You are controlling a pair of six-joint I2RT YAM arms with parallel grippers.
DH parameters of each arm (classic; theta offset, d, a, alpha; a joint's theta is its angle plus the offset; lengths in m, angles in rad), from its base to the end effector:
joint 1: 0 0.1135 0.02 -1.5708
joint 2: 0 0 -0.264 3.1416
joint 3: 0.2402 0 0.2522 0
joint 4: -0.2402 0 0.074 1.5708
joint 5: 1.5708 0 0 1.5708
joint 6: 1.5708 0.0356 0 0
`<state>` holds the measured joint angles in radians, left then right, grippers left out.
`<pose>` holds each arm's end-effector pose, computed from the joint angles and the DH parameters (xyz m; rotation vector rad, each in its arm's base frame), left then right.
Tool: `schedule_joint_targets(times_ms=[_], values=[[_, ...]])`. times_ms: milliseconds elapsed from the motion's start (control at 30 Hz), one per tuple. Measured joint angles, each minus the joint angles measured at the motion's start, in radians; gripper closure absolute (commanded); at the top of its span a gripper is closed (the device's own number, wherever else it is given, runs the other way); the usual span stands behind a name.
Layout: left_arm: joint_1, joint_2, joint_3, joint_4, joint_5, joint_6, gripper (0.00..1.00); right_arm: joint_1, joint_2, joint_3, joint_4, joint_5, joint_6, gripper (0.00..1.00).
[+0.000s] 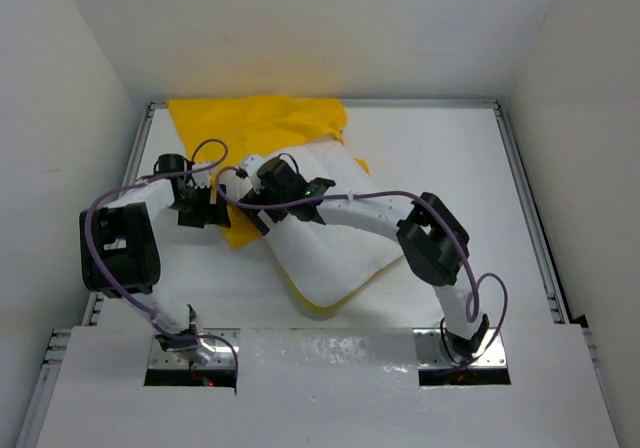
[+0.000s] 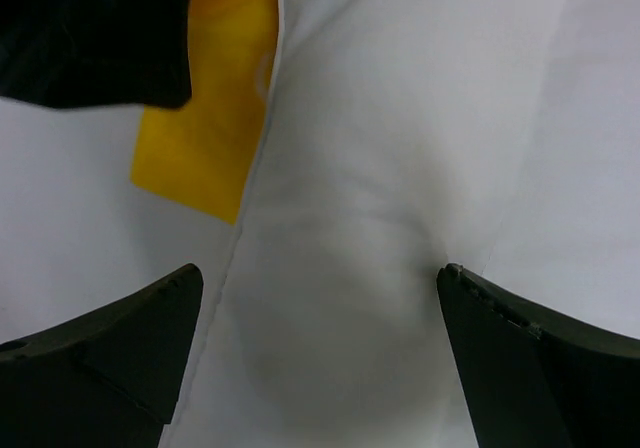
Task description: Put the pillow into the pillowcase
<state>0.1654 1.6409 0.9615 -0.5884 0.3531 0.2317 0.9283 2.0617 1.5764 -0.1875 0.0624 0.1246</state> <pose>0.2968 0.0371 0.1671 0.1660 2.7461 -0.3982 0.2863 0.3788 0.2169 -0.8637 2.1205 0.4925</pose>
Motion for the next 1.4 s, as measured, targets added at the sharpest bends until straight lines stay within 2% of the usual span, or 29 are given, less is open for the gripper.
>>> schedule_joint_targets(times_ms=[67,133,167,200,233,267,300,333,367,533,700,833,967,1167,1200,1233,1267,1300,1333,1367,1400], values=[[0.0,-0.001,-0.026,0.062,0.005,-0.029,0.25,0.012,0.035,-0.001,-0.026,0.018,0.005,0.01],[-0.004,0.0,-0.051,0.115,0.015,-0.06,0.34,0.013,0.055,-0.005,-0.026,0.031,0.012,0.01],[-0.007,0.003,-0.06,0.135,0.024,-0.072,0.45,0.012,0.071,-0.005,-0.021,0.049,0.026,0.03],[-0.009,0.011,-0.066,0.154,0.034,-0.09,0.5,0.011,0.079,-0.003,-0.016,0.06,0.035,0.11],[-0.013,0.021,-0.07,0.174,0.044,-0.106,0.58,0.011,0.091,0.002,-0.014,0.069,0.042,0.29],[-0.016,0.031,-0.072,0.191,0.059,-0.115,0.76,0.011,0.103,0.011,-0.013,0.08,0.051,0.85],[-0.021,0.041,-0.073,0.209,0.076,-0.132,0.91,0.01,0.115,0.019,-0.012,0.091,0.053,1.0],[-0.024,0.051,-0.073,0.225,0.096,-0.142,1.0,0.009,0.125,0.025,-0.01,0.105,0.069,1.0],[-0.028,0.062,-0.073,0.235,0.112,-0.151,1.0,0.006,0.129,0.029,-0.006,0.116,0.09,1.0],[-0.037,0.071,-0.073,0.266,0.169,-0.169,1.0,-0.025,0.13,0.029,0.034,0.085,0.169,1.0],[-0.05,-0.063,-0.062,0.206,0.187,-0.061,1.0,-0.062,0.134,0.062,0.07,0.087,0.298,1.0],[-0.105,-0.195,-0.016,0.104,0.188,0.109,1.0,-0.105,0.192,0.228,0.09,0.131,0.406,1.0],[-0.194,-0.243,-0.024,0.08,0.17,0.21,1.0,-0.14,0.284,0.422,0.12,0.192,0.47,1.0],[-0.248,-0.248,-0.029,0.051,0.208,0.266,1.0,-0.14,0.374,0.464,0.173,0.227,0.55,1.0],[-0.248,-0.248,-0.026,0.034,0.218,0.283,1.0,-0.138,0.392,0.466,0.187,0.226,0.555,0.95],[-0.246,-0.248,-0.019,0.011,0.231,0.301,1.0,-0.137,0.404,0.467,0.197,0.224,0.558,0.81],[-0.241,-0.249,-0.016,-0.01,0.248,0.325,1.0,-0.137,0.417,0.467,0.209,0.209,0.555,0.45],[-0.229,-0.249,-0.016,-0.032,0.263,0.346,1.0,-0.137,0.423,0.467,0.217,0.192,0.555,0.3],[-0.213,-0.25,-0.016,-0.058,0.281,0.368,0.83,-0.138,0.424,0.458,0.238,0.162,0.543,0.19],[-0.195,-0.252,-0.016,-0.098,0.303,0.39,0.74,-0.14,0.414,0.432,0.272,0.126,0.523,0.01],[-0.179,-0.257,-0.016,-0.136,0.322,0.409,0.64,-0.141,0.401,0.406,0.294,0.099,0.514,0.01]])
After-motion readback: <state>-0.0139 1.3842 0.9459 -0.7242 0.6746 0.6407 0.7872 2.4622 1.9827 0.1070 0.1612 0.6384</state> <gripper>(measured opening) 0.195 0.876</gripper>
